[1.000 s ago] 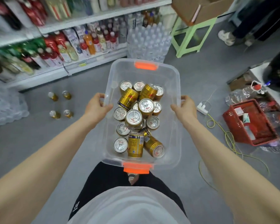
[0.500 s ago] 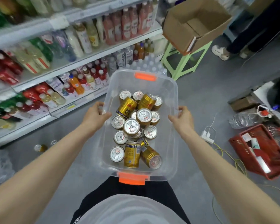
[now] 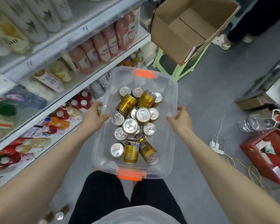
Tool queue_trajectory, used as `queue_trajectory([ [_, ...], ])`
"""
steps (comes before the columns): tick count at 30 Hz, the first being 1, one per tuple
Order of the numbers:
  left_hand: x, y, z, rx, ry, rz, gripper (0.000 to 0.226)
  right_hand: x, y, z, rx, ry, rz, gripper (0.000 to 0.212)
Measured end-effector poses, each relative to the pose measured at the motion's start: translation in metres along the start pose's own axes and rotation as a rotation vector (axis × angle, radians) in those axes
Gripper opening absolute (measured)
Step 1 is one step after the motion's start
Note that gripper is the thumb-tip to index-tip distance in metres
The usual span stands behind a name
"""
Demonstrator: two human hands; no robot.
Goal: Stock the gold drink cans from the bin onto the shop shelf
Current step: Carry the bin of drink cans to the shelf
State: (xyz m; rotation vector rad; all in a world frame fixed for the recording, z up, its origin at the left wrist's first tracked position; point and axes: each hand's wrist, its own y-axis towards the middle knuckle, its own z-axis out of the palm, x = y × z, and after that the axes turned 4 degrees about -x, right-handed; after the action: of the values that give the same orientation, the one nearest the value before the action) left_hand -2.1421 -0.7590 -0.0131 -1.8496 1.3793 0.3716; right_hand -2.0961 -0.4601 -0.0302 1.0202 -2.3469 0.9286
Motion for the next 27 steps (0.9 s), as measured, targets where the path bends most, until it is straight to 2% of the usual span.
queue_trajectory([
  [10, -0.054, 0.211, 0.015, 0.202, 0.191, 0.134, 0.05, 0.039, 0.107, 0.063, -0.087, 0.048, 0.267, 0.051],
  [14, -0.071, 0.271, 0.024, 0.214, 0.271, 0.206, 0.048, 0.051, 0.131, 0.089, -0.115, 0.091, 0.369, 0.052],
  [19, -0.083, 0.316, 0.039, 0.236, 0.343, 0.246, 0.048, 0.058, 0.152, 0.118, -0.131, 0.133, 0.427, 0.048],
  [27, -0.074, 0.338, 0.052, 0.245, 0.519, 0.316, 0.048, 0.056, 0.169, 0.134, -0.119, 0.086, 0.489, 0.044],
])
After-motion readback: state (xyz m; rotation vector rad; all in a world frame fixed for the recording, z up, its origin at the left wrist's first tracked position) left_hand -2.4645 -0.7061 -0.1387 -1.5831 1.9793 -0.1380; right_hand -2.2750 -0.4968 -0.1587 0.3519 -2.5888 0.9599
